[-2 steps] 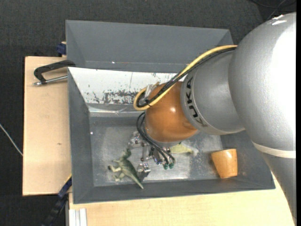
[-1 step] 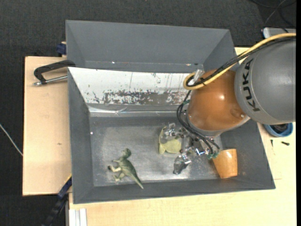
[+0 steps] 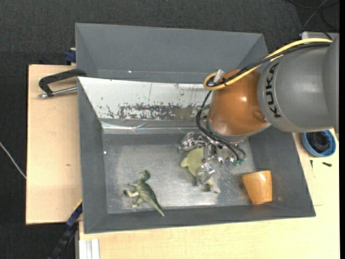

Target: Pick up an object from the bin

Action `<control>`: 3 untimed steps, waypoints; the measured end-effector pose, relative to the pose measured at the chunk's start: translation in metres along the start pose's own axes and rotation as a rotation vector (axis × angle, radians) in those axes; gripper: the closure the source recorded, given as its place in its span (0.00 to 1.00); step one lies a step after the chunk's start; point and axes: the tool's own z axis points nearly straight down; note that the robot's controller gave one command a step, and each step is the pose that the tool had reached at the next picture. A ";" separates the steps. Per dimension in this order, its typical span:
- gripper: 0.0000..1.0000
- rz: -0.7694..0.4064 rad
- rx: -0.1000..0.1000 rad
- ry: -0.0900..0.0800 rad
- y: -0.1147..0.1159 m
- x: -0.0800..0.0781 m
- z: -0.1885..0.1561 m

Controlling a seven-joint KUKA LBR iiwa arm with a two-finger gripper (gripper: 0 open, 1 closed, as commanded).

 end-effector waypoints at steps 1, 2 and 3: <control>1.00 0.000 -0.001 0.001 0.001 0.000 -0.001; 1.00 0.057 0.004 -0.009 -0.019 -0.023 -0.185; 0.00 0.057 0.000 0.000 -0.019 -0.021 -0.180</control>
Offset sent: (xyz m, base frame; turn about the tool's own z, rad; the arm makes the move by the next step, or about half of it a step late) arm 0.0000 0.0000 0.0000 0.0000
